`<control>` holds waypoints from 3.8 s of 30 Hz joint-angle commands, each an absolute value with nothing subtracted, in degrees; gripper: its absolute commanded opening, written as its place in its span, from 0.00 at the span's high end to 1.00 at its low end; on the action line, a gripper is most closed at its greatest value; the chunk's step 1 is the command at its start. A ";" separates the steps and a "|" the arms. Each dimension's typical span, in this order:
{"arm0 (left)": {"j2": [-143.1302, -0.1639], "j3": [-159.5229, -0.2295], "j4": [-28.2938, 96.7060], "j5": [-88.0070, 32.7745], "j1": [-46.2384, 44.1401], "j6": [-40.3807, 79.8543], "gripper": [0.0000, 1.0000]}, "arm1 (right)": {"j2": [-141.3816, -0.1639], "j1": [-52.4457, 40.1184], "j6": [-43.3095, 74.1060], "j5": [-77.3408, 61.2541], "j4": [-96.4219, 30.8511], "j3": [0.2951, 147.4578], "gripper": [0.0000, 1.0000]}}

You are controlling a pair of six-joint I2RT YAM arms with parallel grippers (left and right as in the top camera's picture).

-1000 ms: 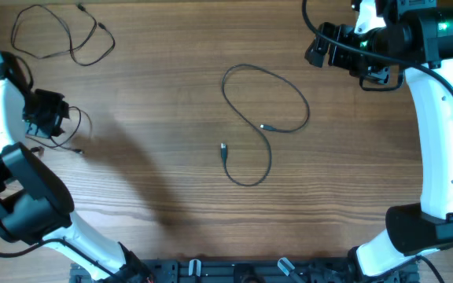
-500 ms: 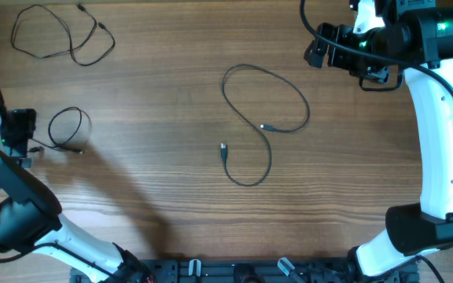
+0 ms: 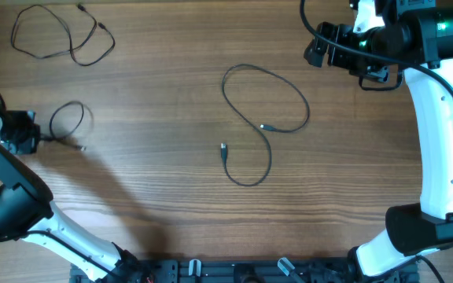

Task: Untangle cables

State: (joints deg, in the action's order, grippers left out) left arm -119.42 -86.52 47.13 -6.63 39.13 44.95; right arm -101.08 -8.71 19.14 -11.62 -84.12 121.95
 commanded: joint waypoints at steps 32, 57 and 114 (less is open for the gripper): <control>-91.31 -86.24 70.78 -30.17 7.22 22.72 0.00 | -107.85 -9.58 18.22 -10.63 -83.99 122.13 0.00; -122.34 -86.24 38.52 19.59 -39.53 57.45 0.19 | -108.22 2.11 19.55 -7.31 -82.65 122.13 0.00; -76.77 -89.25 73.10 14.24 31.81 59.37 0.96 | -108.22 2.11 19.57 -7.31 -79.68 122.13 0.00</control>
State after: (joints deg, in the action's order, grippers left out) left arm -73.03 -89.21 73.03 9.50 28.93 58.89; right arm -107.18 2.09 19.40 -8.25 -79.85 121.95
